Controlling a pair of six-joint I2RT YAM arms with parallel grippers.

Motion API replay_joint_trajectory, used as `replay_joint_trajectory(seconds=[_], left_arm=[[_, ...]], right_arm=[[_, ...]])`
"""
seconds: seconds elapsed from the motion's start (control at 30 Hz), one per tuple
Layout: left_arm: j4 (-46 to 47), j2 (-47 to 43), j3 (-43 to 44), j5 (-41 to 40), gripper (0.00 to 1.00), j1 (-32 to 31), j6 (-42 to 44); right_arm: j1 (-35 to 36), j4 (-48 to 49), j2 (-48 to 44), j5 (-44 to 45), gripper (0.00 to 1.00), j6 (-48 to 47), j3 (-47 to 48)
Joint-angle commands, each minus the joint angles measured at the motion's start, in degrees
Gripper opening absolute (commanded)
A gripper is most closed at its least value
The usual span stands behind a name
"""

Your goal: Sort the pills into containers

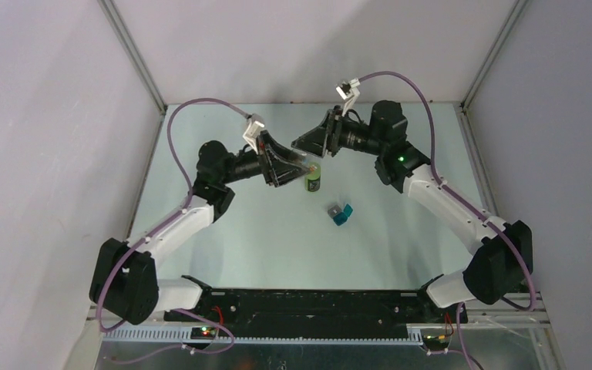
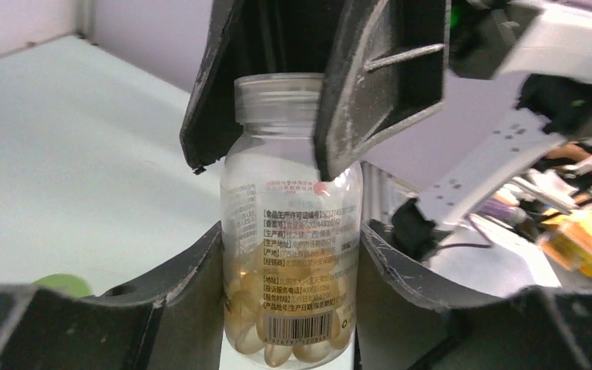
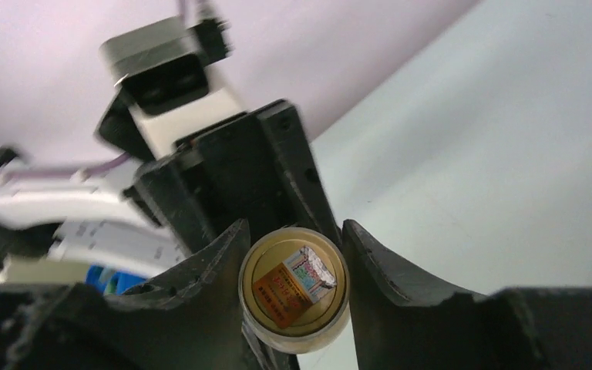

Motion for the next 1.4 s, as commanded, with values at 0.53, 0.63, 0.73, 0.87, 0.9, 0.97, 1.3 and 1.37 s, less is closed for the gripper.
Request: replay_joint_trajectory(seconds=[0.53,0.63,0.73,0.87,0.9,0.97,1.3,1.37], left_arm=[[5.9,1.8,5.3,0.7,0.0,0.0,-1.8],[-8.6,-1.0,6.5,-3.3,0.0,-0.3,8.2],[-12.0,-2.5,6.2,-7.2,0.0,-0.5,10.9],[-13.1,-4.0,5.2,-10.9,0.0,-1.3,12.4],[-13.2,-4.2,5.0,-12.0,0.0,-1.6,13.0],[-13.9,-4.7,4.8,-13.4,0.0,-2.1,13.9],[-16.4,-5.6,4.9,-15.8,0.0,-3.9,17.4],[-16.4,-5.8,4.8,-16.4,0.0,-4.0,17.3]], right_arm=[[-1.7,1.1,-4.7,-1.0,0.98,-0.5,1.7],[-0.7,0.1,-5.3,5.2,0.94,-0.1,2.0],[0.4,-3.0,-4.6,8.8,0.96,-0.4,3.4],[2.1,-7.0,-3.6,14.2,0.99,1.4,5.2],[2.2,-7.1,-3.4,14.7,0.99,3.5,5.5],[2.2,-8.8,-1.8,15.8,0.95,5.9,7.0],[4.0,-19.1,4.2,16.8,0.63,6.5,15.1],[4.1,-19.4,4.1,16.6,0.61,6.1,15.0]])
